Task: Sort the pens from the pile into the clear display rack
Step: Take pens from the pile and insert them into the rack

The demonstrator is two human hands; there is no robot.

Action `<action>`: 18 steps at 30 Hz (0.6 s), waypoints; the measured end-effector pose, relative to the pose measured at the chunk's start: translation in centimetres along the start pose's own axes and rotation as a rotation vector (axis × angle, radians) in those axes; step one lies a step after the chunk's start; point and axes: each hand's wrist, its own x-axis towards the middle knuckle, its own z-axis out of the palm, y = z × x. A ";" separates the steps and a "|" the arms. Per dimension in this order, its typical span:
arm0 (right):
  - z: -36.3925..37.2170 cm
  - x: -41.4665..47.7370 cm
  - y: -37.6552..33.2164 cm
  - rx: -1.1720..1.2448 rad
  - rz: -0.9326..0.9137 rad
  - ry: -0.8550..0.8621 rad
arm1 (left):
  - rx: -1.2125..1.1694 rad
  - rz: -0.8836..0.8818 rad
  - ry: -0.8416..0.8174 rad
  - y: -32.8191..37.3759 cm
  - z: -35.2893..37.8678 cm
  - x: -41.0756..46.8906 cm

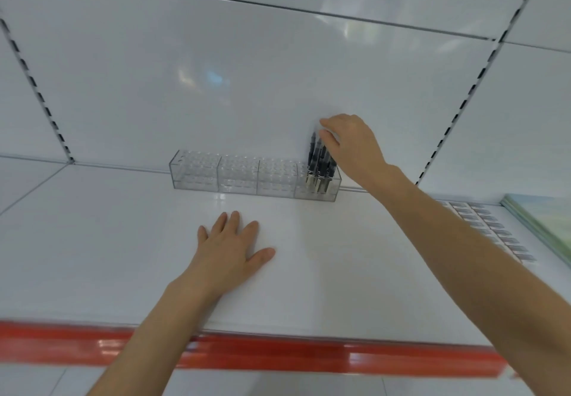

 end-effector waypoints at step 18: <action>-1.4 -11.6 -13.0 0.446 -0.206 -0.349 | -0.069 -0.181 0.533 -6.3 -2.7 -17.4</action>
